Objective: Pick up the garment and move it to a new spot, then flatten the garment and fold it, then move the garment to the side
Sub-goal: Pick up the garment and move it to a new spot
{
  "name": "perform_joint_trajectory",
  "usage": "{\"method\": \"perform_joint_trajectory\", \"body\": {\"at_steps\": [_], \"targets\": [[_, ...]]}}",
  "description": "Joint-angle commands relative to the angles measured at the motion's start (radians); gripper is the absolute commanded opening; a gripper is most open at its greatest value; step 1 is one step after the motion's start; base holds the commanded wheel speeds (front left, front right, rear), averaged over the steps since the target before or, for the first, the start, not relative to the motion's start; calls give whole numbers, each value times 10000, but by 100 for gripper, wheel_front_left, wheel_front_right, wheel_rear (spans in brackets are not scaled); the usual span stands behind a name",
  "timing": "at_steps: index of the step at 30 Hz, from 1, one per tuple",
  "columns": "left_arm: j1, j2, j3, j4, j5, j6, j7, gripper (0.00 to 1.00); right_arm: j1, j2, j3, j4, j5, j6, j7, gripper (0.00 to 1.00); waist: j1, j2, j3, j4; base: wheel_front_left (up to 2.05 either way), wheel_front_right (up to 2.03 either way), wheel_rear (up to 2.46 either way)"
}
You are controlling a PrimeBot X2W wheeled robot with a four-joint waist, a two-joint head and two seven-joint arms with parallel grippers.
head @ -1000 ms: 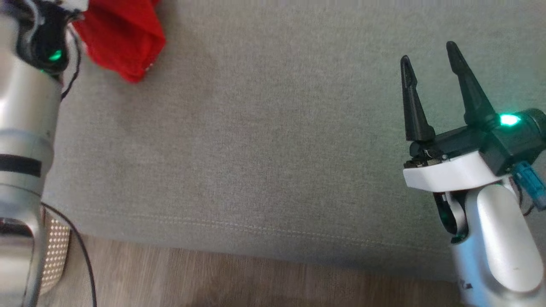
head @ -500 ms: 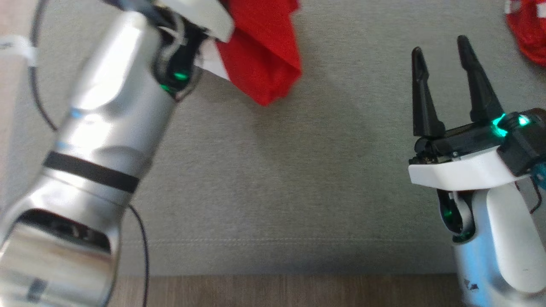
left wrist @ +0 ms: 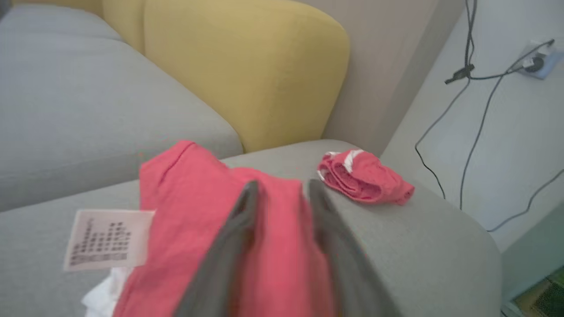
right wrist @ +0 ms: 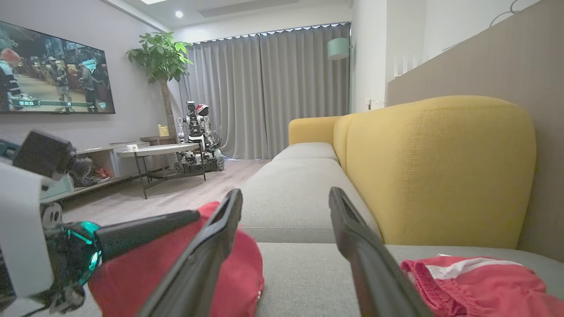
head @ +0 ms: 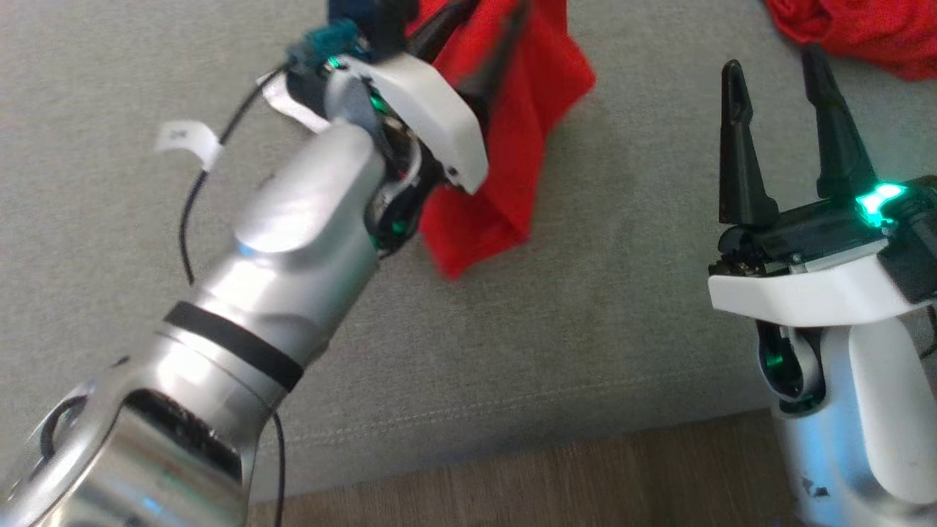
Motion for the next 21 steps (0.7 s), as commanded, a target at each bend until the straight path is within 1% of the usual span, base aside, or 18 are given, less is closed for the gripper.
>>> {"method": "perform_joint_trajectory", "body": {"at_steps": [1, 6, 9, 12, 16, 17, 18, 19, 20, 21], "targets": [[-307, 169, -90, -386, -255, 108, -46, 100, -305, 133, 235, -366, 132, 69, -62, 100, 0, 0, 140, -147, 0, 0, 0], [-485, 166, -291, -198, -627, 435, -238, 100, -323, 133, 54, -340, 82, 69, -62, 100, 0, 0, 110, 42, 0, 0, 0], [-647, 166, -137, -21, -598, 482, -344, 100, -304, 133, -58, -316, 17, 69, -62, 100, 0, 0, 4, 361, 0, 0, 0], [-671, 249, 180, 3, -349, 541, -391, 100, -254, 133, -107, -208, -139, 69, -62, 100, 0, 0, -185, 774, 0, 0, 0], [-216, 722, 980, -777, 401, 715, -399, 100, -178, 133, -152, -60, -383, 69, -62, 100, 0, 0, -510, 1369, 0, 0, 0], [-216, 722, 980, -777, 401, 715, -399, 100, -178, 133, -152, -60, -383, 69, -62, 100, 0, 0, -510, 1369, 0, 0, 0], [37, 872, 1216, -1041, 576, 744, -400, 100, -149, 133, -157, -16, -428, 69, -62, 100, 0, 0, -617, 1508, 0, 0, 0], [687, 1207, 1708, -1640, 939, 812, -401, 100, -54, 133, -180, 78, -517, 69, -62, 100, 0, 0, -843, 1786, 0, 0, 0], [1067, 1401, 1927, -1960, 1181, 880, -401, 100, 8, 133, -178, 129, -543, 69, -62, 100, 0, 0, -947, 1901, 0, 0, 0], [1067, 1401, 1927, -1960, 1181, 880, -401, 100, 8, 133, -178, 129, -543, 69, -62, 100, 0, 0, -947, 1901, 0, 0, 0]]}}
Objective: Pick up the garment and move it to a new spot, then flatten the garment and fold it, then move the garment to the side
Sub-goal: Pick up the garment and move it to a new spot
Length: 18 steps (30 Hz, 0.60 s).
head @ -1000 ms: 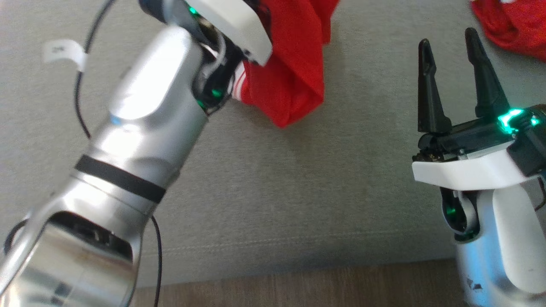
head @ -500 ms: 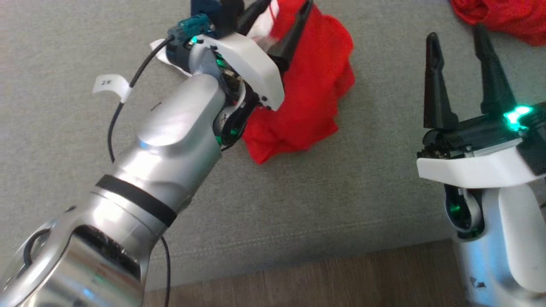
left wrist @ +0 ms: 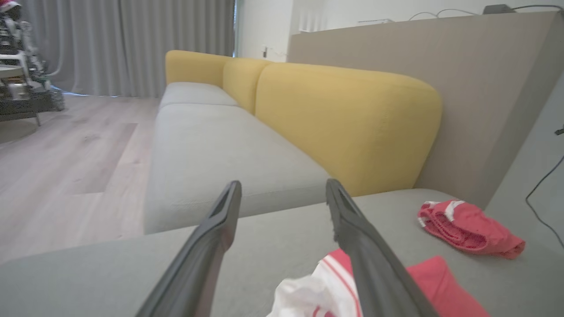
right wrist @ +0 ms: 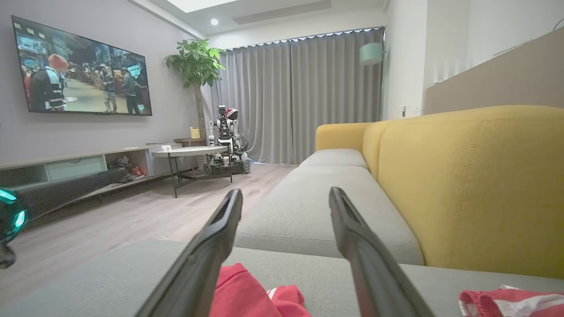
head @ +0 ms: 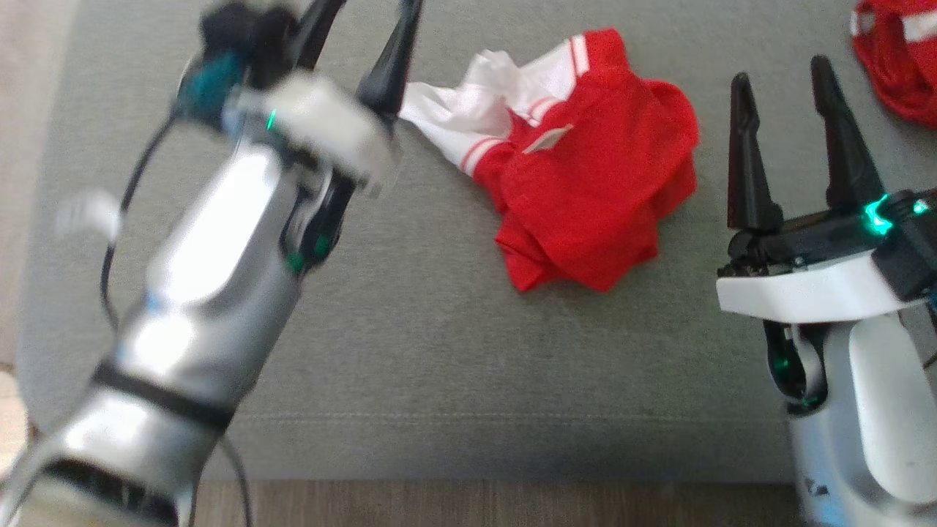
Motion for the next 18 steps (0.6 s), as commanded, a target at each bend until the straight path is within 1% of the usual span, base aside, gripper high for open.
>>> {"method": "perform_joint_trajectory", "body": {"at_steps": [1, 3, 4, 8, 13, 18], "targets": [[241, 422, 431, -465, 240, 64, -51, 100, 45, 122, 178, -244, -95, 69, -62, 100, 0, 0, -441, 470, 0, 0, 0], [1182, 676, 839, -1120, 626, 153, -51, 100, 217, 122, 155, -129, -153, 69, -62, 100, 0, 0, -620, 699, 0, 0, 0], [2211, 788, 1358, -1788, 901, 254, -51, 100, 397, 122, 156, 4, -195, 69, -62, 100, 0, 0, -822, 901, 0, 0, 0], [4209, 739, 2240, -3079, 1624, 262, -52, 100, 771, 122, 128, 246, -185, 69, -62, 100, 0, 0, -1201, 1169, 0, 0, 0], [6330, 260, 3225, -4294, 2761, 33, -52, 100, 1243, 122, 131, 589, -16, 69, -62, 100, 0, 0, -1679, 1299, 0, 0, 0], [7728, -422, 4170, -5128, 3740, -311, -52, 100, 1647, 122, 230, 929, 80, 69, -62, 100, 0, 0, -2017, 1252, 0, 0, 0]]}}
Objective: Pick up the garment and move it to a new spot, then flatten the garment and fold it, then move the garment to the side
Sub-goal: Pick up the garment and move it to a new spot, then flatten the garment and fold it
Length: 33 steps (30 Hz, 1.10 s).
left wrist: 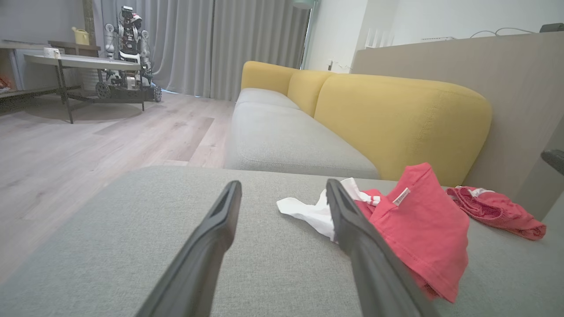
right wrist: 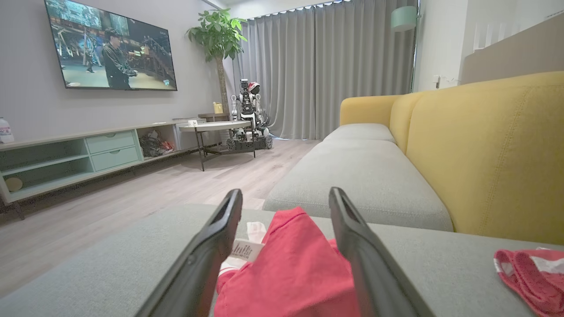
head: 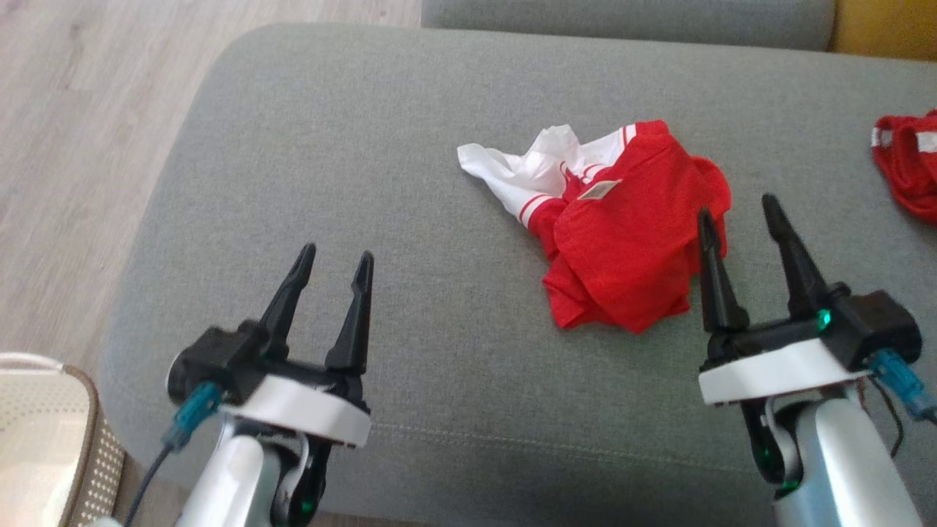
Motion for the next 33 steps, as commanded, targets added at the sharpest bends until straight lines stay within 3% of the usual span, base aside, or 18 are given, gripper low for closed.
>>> {"method": "perform_joint_trajectory", "body": {"at_steps": [1, 11, 22, 33], "targets": [[-261, -25, 533, -477, 188, -50, -52, 100, -165, 62, 258, -255, 68, 69, -64, 100, 0, -1, -90, -35, 0, 0, 0], [663, -445, 1428, -1102, 945, -408, -53, 100, -108, 62, 322, -58, 132, 69, -64, 100, 0, -1, -124, -231, 0, 0, 0], [503, -459, 1277, -1083, 649, -324, -53, 100, -534, 62, 447, 352, -92, 69, -64, 100, 0, -1, 176, -113, 0, 0, 0], [154, -460, 725, -840, 322, -245, -53, 100, -3278, 62, -38, 3025, -736, 69, 614, 100, 0, -1, 887, 729, 0, 0, 0]]}}
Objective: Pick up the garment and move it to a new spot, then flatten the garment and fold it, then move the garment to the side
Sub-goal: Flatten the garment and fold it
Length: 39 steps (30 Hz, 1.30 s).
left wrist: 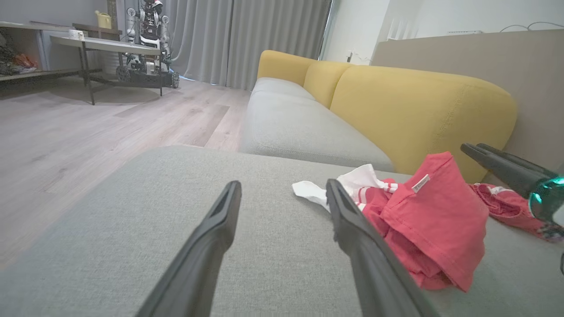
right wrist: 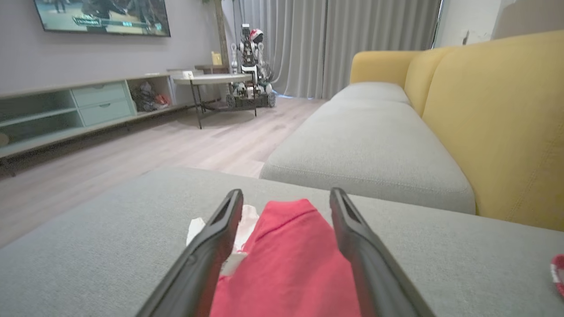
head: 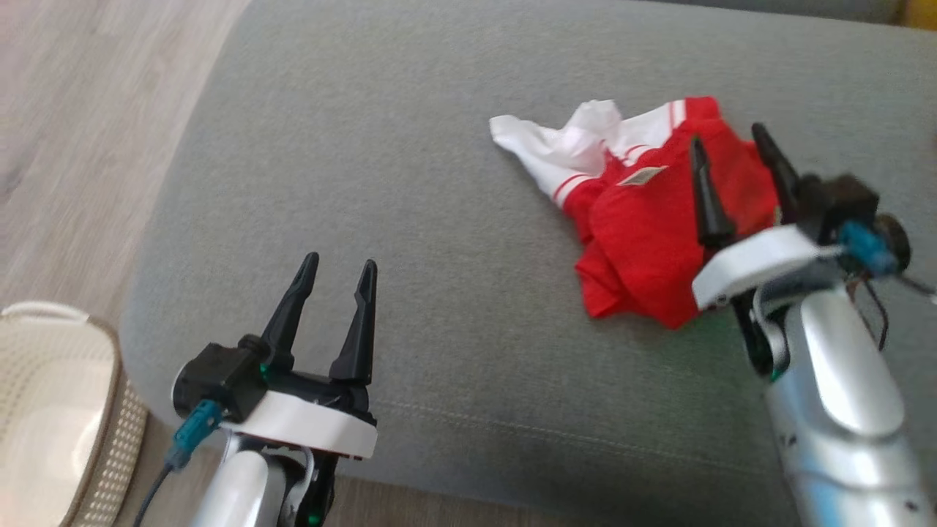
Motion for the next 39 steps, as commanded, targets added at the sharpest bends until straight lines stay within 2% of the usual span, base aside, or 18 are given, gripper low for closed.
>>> {"method": "perform_joint_trajectory", "body": {"at_steps": [1, 9, 10, 11, 19, 22, 25, 29, 32, 33, 36, 39], "targets": [[-429, 15, 280, -283, -63, 46, -53, 100, -429, 59, 153, -131, -111, 69, 48, 100, 0, 0, 158, 208, 0, 0, 0], [-485, 15, 109, -234, -246, 136, -53, 100, -1534, -224, -213, 1718, -667, 69, 562, 100, 0, 0, 251, 638, 0, 0, 0], [-481, 15, 98, -231, -265, 146, -53, 100, -1588, -227, -197, 1830, -692, 69, 554, 36, 0, 0, 247, 662, 0, 0, 0], [-478, 15, 90, -229, -286, 159, -53, 100, -1623, -223, -194, 1902, -700, 69, 497, 0, 0, 0, 242, 678, 0, 0, 0], [-443, 15, -17, -168, -429, 217, -53, 100, -1910, -138, 364, 1577, -678, 69, -136, 0, 0, 0, 121, 683, 0, 0, 0], [-379, 15, -177, -47, -457, 184, -53, 100, -2219, -105, 977, 1503, -560, 69, -171, 0, 0, 0, -141, 737, 0, 0, 0], [-343, 15, -346, 3, -494, 169, -53, 100, -2907, -61, 2024, 1578, -346, 69, -109, 0, 0, 0, -390, 863, 0, 0, 0], [-175, 15, -504, 86, -588, 213, -53, 100, -4240, 16, 3552, 1787, 659, 69, -177, 0, 0, 0, -788, 1109, 0, 0, 0], [16, 15, -598, 150, -622, 237, -53, 100, -5316, 47, 4254, 1822, 1805, 69, -374, 0, 0, 0, -1005, 1292, 0, 0, 0], [16, 15, -598, 150, -622, 237, -53, 100, -5316, 47, 4254, 1822, 1805, 69, -374, 0, 0, 0, -1005, 1292, 0, 0, 0], [216, 15, -599, 162, -629, 274, -53, 100, -6234, 56, 4367, 1653, 2888, 69, -596, 0, 0, 0, -1119, 1358, 0, 0, 0], [324, 15, -505, 148, -626, 297, -53, 100, -6877, 56, 3892, 1525, 3483, 69, -693, 0, 0, 0, -1062, 1310, 0, 0, 0]]}}
